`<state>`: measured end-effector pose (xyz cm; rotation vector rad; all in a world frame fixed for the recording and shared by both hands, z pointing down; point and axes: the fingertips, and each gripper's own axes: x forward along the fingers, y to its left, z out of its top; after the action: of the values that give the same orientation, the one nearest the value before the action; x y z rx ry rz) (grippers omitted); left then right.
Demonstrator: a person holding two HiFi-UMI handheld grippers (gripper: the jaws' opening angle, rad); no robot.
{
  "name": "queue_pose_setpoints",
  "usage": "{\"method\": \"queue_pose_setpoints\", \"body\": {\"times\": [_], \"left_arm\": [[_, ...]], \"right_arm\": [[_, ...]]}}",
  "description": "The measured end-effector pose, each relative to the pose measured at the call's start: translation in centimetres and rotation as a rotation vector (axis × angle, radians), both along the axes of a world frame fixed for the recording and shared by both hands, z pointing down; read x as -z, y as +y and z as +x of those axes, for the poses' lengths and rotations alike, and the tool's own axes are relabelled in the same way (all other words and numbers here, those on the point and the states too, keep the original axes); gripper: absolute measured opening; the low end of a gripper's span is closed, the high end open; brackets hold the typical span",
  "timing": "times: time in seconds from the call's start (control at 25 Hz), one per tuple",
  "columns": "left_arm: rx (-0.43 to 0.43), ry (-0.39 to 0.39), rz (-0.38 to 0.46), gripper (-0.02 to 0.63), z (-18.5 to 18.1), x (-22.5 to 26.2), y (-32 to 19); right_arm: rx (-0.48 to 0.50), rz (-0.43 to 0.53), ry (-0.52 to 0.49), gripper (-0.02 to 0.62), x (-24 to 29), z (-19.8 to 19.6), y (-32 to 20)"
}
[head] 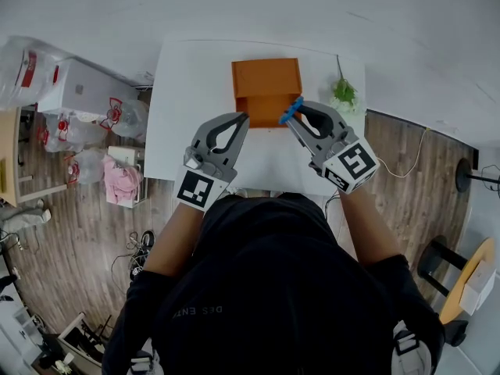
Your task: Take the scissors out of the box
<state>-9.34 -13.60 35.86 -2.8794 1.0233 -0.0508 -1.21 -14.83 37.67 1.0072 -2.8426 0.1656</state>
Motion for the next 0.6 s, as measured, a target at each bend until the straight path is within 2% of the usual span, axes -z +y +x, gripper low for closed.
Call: {"method": "queue_pose_setpoints", "body": {"times": [0.6], "left_arm": [[-0.028, 0.018, 0.012, 0.021, 0.7, 2.0, 1.4]], "right_arm": [[0.002, 0.055, -0.054, 0.091, 3.7, -0.4, 1.9]]}}
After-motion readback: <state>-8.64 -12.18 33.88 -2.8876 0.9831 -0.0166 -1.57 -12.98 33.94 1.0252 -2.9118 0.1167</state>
